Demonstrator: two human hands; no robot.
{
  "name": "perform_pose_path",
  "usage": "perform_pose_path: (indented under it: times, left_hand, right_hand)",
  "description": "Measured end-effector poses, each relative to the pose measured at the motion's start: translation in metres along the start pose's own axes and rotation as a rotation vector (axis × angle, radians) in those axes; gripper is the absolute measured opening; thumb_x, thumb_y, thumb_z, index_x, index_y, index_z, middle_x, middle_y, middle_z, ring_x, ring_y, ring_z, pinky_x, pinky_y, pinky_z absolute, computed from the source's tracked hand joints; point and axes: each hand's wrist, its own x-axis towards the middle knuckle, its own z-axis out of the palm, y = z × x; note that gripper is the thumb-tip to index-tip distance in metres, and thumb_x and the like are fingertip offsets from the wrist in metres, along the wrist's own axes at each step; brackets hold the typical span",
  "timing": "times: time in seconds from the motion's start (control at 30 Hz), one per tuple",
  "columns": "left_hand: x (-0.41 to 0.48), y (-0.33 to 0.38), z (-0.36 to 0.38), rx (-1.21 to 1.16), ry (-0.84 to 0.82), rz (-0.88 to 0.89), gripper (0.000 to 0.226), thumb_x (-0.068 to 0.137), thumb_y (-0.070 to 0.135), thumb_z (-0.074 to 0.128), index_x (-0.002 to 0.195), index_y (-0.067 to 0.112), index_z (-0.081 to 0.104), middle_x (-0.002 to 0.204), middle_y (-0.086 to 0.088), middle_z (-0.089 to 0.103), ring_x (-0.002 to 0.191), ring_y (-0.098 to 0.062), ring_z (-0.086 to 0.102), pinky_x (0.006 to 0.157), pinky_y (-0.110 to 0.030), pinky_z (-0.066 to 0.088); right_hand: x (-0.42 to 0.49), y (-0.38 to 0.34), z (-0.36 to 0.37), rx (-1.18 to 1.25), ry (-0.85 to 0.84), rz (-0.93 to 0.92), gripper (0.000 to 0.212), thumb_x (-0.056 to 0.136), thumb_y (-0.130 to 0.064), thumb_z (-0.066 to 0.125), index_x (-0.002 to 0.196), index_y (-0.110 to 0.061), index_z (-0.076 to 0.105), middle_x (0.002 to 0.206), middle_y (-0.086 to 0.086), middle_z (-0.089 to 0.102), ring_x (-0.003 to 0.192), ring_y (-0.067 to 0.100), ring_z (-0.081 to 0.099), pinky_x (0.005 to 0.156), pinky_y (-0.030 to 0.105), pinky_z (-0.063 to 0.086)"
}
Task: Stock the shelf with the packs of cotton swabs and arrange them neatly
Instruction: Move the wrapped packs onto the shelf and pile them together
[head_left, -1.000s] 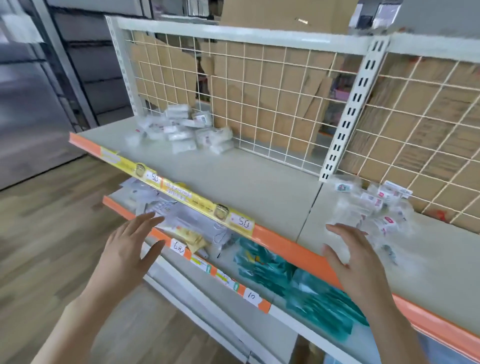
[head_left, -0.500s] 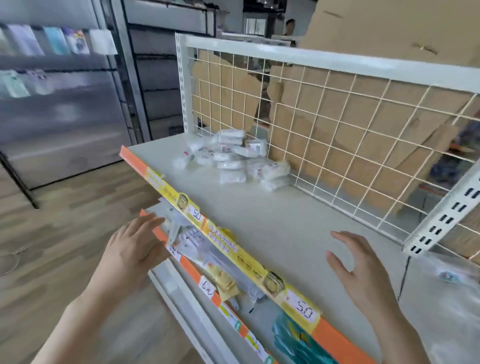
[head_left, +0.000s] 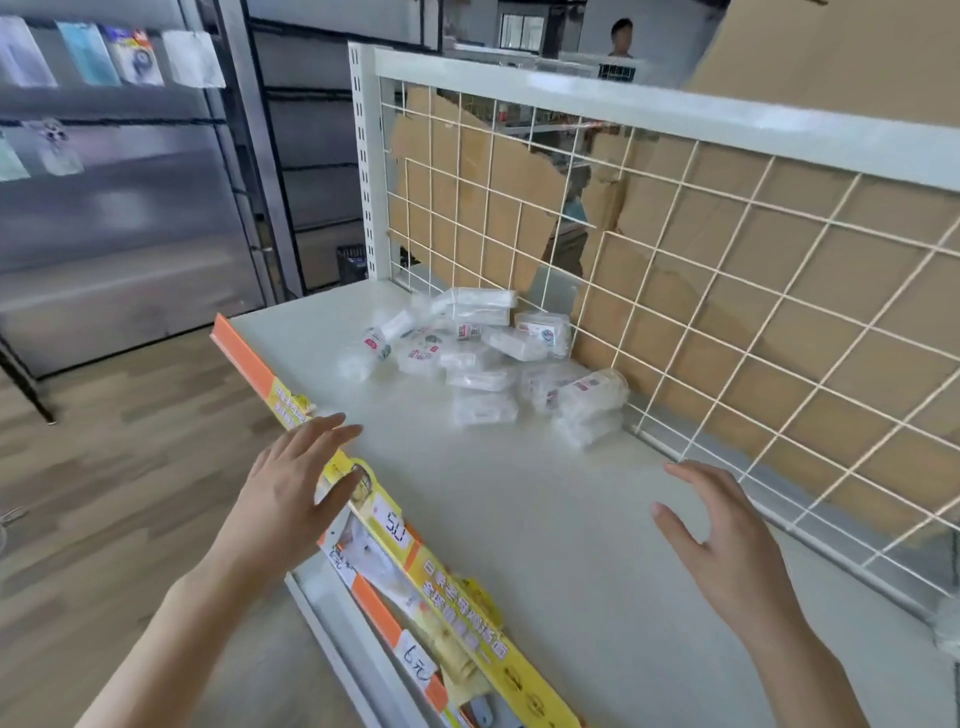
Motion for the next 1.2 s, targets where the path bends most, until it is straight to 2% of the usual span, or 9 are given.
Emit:
perform_pose_path:
  times: [0.13, 0.23, 0.43, 0.63, 0.73, 0.83, 0.97, 1.1, 1.2]
  left_hand:
    - [0.04, -0.022, 0.022, -0.056, -0.038, 0.041, 0.051, 0.085, 0.054, 0.036, 0.126, 0.028, 0.052, 0.133, 0.004, 0.052, 0.119, -0.025, 0.051, 0.093, -0.047, 0.043]
    - [0.08, -0.033, 0.041, -0.09, -0.046, 0.123, 0.05, 0.086, 0.052, 0.037, 0.125, 0.026, 0.052, 0.13, 0.002, 0.054, 0.118, -0.024, 0.051, 0.092, -0.047, 0.044]
    - [0.159, -0.038, 0.071, -0.127, -0.126, 0.382, 0.046, 0.088, 0.045, 0.042, 0.128, 0.025, 0.049, 0.131, 0.003, 0.055, 0.117, -0.018, 0.052, 0.092, -0.035, 0.044]
    - [0.205, -0.034, 0.096, -0.19, -0.19, 0.533, 0.056, 0.075, 0.027, 0.079, 0.126, 0.019, 0.057, 0.125, -0.002, 0.06, 0.104, -0.024, 0.063, 0.076, -0.035, 0.056]
    - [0.215, -0.034, 0.11, -0.165, -0.203, 0.596, 0.064, 0.062, 0.022, 0.088, 0.121, 0.016, 0.063, 0.119, -0.005, 0.066, 0.099, -0.024, 0.067, 0.076, -0.035, 0.055]
    - [0.219, -0.038, 0.118, -0.257, -0.217, 0.567, 0.061, 0.07, 0.017, 0.082, 0.126, 0.021, 0.06, 0.127, -0.002, 0.062, 0.109, -0.02, 0.062, 0.084, -0.03, 0.051]
    - [0.221, -0.044, 0.113, -0.331, -0.182, 0.625, 0.054, 0.074, 0.019, 0.068, 0.124, 0.03, 0.052, 0.123, 0.002, 0.064, 0.108, -0.015, 0.061, 0.074, -0.029, 0.054]
    - [0.213, -0.052, 0.099, -0.461, -0.172, 0.62, 0.041, 0.085, 0.037, 0.047, 0.125, 0.032, 0.052, 0.124, 0.013, 0.06, 0.112, -0.005, 0.054, 0.087, -0.017, 0.045]
    - [0.208, -0.054, 0.088, -0.528, -0.166, 0.629, 0.039, 0.086, 0.04, 0.048, 0.124, 0.031, 0.055, 0.121, 0.018, 0.06, 0.11, -0.003, 0.057, 0.088, -0.014, 0.044]
  right_hand:
    - [0.024, -0.003, 0.014, -0.044, 0.015, 0.03, 0.04, 0.086, -0.024, 0.064, 0.124, -0.022, 0.055, 0.125, -0.009, 0.052, 0.116, 0.013, 0.05, 0.08, 0.029, 0.038]
    - [0.044, -0.007, 0.028, -0.056, 0.044, 0.039, 0.042, 0.085, -0.022, 0.066, 0.125, -0.02, 0.054, 0.12, -0.013, 0.05, 0.114, 0.014, 0.051, 0.081, 0.028, 0.038]
    - [0.095, -0.022, 0.06, -0.027, 0.08, 0.149, 0.063, 0.081, -0.021, 0.07, 0.137, -0.03, 0.04, 0.13, -0.004, 0.045, 0.111, 0.008, 0.046, 0.083, 0.024, 0.034]
    - [0.135, -0.035, 0.096, -0.097, 0.021, 0.26, 0.075, 0.086, -0.036, 0.065, 0.148, -0.024, 0.024, 0.148, 0.004, 0.029, 0.136, 0.022, 0.03, 0.104, 0.029, 0.028]
    - [0.142, -0.034, 0.111, -0.193, -0.049, 0.304, 0.069, 0.087, -0.038, 0.061, 0.146, -0.023, 0.029, 0.153, 0.009, 0.019, 0.141, 0.025, 0.022, 0.111, 0.034, 0.026]
    - [0.142, -0.032, 0.112, -0.137, 0.043, 0.325, 0.059, 0.078, -0.024, 0.072, 0.133, -0.021, 0.05, 0.141, 0.008, 0.033, 0.13, 0.03, 0.037, 0.105, 0.04, 0.038]
    - [0.132, -0.042, 0.105, -0.029, 0.163, 0.367, 0.054, 0.068, -0.026, 0.081, 0.117, -0.027, 0.059, 0.119, -0.003, 0.04, 0.114, 0.021, 0.048, 0.092, 0.037, 0.048]
    - [0.104, -0.058, 0.094, -0.058, 0.242, 0.405, 0.051, 0.069, -0.035, 0.081, 0.114, -0.032, 0.057, 0.121, -0.011, 0.039, 0.105, 0.008, 0.049, 0.076, 0.014, 0.037]
    - [0.079, -0.066, 0.082, -0.066, 0.307, 0.417, 0.057, 0.068, -0.034, 0.082, 0.118, -0.032, 0.056, 0.122, -0.012, 0.04, 0.104, 0.006, 0.049, 0.079, 0.018, 0.035]
